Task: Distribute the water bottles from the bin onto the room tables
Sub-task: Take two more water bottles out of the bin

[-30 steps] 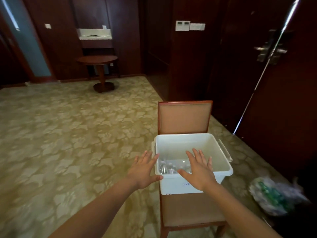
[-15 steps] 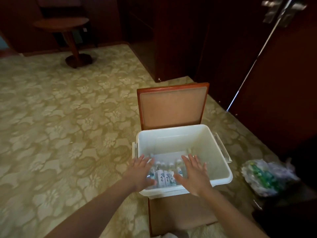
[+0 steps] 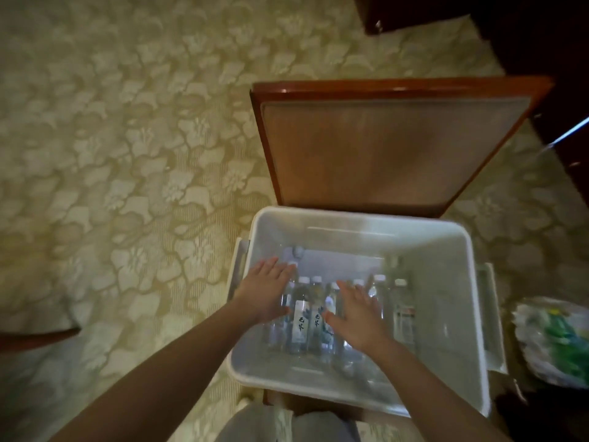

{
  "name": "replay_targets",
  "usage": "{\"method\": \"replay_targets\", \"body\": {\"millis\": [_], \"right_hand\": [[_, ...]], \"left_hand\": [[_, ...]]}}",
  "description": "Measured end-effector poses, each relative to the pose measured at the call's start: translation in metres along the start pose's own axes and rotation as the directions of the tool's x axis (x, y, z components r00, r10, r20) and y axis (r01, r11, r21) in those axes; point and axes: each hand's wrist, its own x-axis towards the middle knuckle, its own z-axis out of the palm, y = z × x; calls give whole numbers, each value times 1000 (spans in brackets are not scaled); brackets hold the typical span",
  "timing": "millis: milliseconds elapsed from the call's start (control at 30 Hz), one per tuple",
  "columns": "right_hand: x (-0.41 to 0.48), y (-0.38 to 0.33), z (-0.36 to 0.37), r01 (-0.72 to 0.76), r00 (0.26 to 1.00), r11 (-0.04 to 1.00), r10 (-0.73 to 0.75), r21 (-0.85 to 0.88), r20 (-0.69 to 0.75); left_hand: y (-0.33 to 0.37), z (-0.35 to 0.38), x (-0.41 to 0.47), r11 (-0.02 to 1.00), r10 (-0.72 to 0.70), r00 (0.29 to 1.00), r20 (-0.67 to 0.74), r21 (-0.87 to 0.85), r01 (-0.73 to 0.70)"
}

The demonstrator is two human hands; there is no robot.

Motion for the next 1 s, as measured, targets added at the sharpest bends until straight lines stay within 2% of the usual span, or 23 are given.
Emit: {"method": "replay_targets", "body": {"millis": [267,567,733,867,1000], "right_hand": [[83,12,25,16,978,991,-43,132,203],[136,9,44,60,941,984,-112,168,320],[142,12,56,108,936,968,-175,225,305],[138,16,65,89,959,967,-148,237,242],[128,17,71,39,975,946,-107,322,196]], "left_hand": [[-7,32,72,978,-7,991,132,205,-20],[-5,58,112,940,-108,956,273,341,9],[-7,60,116,916,-129,949,288,400,3],[-6,59,118,927,-108,954,278,376,-4],[-3,58,117,948,-96,957,275,318,4]]}}
